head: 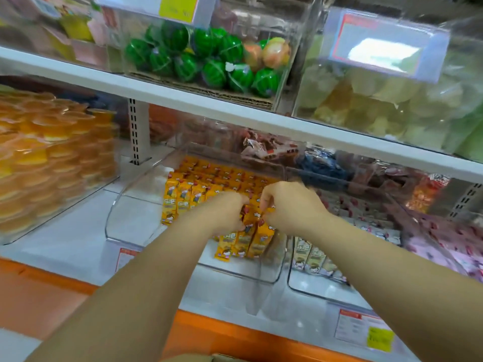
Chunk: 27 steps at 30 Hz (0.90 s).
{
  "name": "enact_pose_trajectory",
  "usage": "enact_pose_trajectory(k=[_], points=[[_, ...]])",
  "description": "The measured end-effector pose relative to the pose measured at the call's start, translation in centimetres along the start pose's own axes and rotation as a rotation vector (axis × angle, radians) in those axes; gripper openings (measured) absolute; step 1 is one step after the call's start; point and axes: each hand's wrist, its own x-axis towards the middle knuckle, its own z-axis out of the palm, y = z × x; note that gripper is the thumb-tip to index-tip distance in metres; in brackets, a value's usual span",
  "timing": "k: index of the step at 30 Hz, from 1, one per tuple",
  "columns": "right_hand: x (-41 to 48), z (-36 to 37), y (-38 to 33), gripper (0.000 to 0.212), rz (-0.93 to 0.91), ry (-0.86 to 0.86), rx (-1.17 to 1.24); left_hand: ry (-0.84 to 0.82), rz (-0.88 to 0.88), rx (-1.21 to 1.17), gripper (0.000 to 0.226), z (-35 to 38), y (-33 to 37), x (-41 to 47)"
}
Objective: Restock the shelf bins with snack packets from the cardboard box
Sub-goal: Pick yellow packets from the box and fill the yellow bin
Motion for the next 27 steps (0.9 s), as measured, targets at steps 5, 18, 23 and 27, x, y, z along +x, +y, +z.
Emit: enact_pose_trajectory(k=[5,18,23,27], points=[[0.6,0.1,0.1,0.019,-0.015,-0.103,-0.037,0.187,-0.033,-0.095,0.057,1.8,-0.4,0.5],[1.1,-0.2,0.9,0.029,-0.040,-0.345,-0.167,0.255,-0.148,-0.163,0.064,2.1,-0.7,-0.1],[0.3,0.5,2.2,0.035,-0.087,-0.178,0.069,0.259,-0.131,-0.159,0.065,1.8,-0.7,-0.6],[-0.6,1.6,3.5,0.032,-0.171,0.001,0.296,0.251,-0.122,-0.121,0.064,1.9,-0.9,-1.0]])
